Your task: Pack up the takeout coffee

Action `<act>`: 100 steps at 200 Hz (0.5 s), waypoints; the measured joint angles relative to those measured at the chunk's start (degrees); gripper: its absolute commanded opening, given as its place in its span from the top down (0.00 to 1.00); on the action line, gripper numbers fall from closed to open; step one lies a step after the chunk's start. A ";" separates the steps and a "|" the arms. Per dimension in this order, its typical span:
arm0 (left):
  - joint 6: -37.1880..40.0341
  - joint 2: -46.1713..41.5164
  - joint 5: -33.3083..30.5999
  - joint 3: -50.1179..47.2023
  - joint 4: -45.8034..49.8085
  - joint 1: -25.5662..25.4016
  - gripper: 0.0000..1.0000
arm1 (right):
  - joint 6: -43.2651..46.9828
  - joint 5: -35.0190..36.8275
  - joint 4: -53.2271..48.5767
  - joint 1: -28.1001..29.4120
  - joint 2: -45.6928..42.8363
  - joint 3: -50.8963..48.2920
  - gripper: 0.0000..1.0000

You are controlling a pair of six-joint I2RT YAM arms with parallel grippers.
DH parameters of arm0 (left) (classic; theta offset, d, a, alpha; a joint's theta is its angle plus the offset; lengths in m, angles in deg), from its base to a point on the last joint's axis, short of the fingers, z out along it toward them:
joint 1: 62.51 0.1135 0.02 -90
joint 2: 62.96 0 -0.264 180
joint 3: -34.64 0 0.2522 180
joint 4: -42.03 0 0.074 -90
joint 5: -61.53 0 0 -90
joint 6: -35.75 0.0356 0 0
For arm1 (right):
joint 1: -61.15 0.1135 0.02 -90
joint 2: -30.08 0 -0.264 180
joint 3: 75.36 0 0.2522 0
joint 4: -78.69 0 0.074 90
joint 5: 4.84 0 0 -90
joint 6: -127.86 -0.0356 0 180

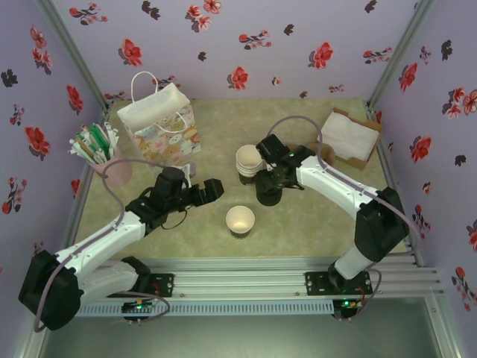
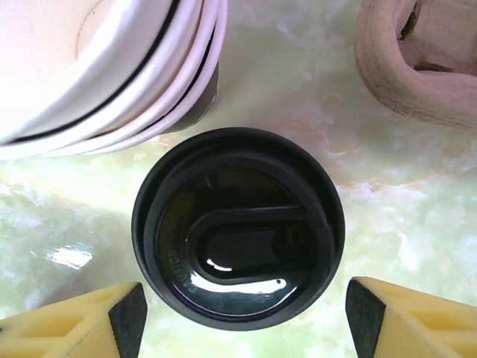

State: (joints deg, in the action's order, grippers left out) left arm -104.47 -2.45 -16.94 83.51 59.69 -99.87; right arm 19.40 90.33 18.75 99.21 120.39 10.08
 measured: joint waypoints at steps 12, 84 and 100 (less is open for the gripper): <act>0.00 0.20 0.00 0.11 -0.04 0.00 0.01 | 0.00 0.00 0.00 0.00 -1.07 -0.31 0.27; 0.00 1.38 0.00 0.42 -0.04 -0.04 0.01 | -0.02 -0.07 0.11 -0.09 -2.89 -1.36 0.19; 0.00 1.40 0.00 0.42 -0.04 -0.11 0.01 | 0.00 -0.24 0.50 -0.11 -2.14 -1.36 0.17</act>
State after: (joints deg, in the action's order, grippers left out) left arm -104.47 -1.05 -16.94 83.93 59.65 -99.98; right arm 19.40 90.09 19.25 99.10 118.24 8.72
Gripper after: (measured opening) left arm 0.992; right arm 0.814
